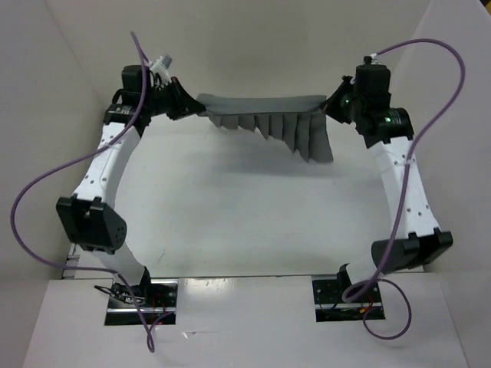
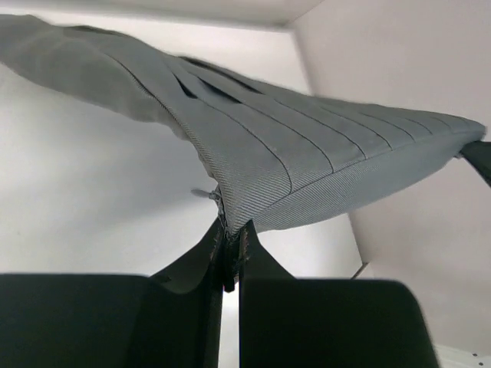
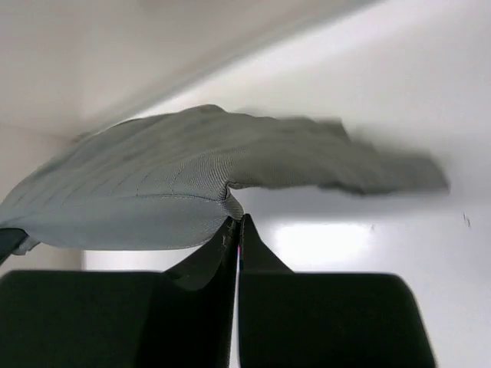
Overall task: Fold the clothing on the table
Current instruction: Fold the skirt
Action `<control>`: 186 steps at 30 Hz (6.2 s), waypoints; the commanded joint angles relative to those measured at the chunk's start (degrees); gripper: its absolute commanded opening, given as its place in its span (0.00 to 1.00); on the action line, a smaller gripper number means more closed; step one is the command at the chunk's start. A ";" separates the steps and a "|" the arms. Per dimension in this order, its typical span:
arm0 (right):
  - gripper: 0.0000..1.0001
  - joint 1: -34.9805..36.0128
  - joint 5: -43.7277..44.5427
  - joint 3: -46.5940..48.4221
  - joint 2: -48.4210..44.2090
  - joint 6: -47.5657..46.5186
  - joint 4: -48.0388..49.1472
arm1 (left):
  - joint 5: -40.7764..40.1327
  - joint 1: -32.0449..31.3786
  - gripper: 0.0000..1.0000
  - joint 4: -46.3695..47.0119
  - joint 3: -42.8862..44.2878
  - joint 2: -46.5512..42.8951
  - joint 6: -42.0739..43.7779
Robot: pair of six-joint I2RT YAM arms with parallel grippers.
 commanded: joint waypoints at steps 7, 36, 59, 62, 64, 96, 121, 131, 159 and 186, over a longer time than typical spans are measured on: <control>0.00 1.43 -8.47 -27.28 -15.00 1.05 3.54 | -3.01 4.07 0.03 5.21 -30.22 -18.01 -0.12; 0.00 8.82 -16.51 -51.92 -35.57 18.19 -17.98 | 1.38 1.43 0.13 -2.96 -38.37 -20.85 -1.79; 0.00 8.82 -12.38 -51.40 -26.17 18.64 -10.17 | -7.23 -0.15 0.08 -13.05 -43.77 -30.75 -1.52; 0.00 8.82 -11.06 -50.87 -24.24 17.32 -10.17 | -8.54 -0.15 0.08 -14.82 -45.89 -33.57 -2.04; 0.00 8.82 -9.30 -49.30 -23.35 15.92 -11.92 | -7.85 -0.15 0.08 -15.35 -47.21 -34.10 -2.05; 0.00 6.45 -2.09 -41.47 -9.38 12.76 -7.79 | -10.39 -0.15 0.10 -4.36 -29.65 -9.93 0.05; 0.00 5.31 -0.42 -37.69 -6.22 10.55 -7.28 | -12.67 -0.15 0.04 -5.52 -39.94 -16.28 -2.40; 0.12 -0.93 -4.72 -24.96 13.10 5.37 3.61 | -15.84 0.46 0.25 -2.35 -22.36 9.65 -2.31; 0.59 2.41 -4.38 -30.57 6.08 -5.18 5.65 | -22.87 2.48 0.81 -1.12 -37.62 -13.18 -0.56; 0.59 2.41 -4.55 -28.37 16.11 -6.32 3.28 | -11.98 1.43 0.79 8.64 -45.72 3.25 -3.19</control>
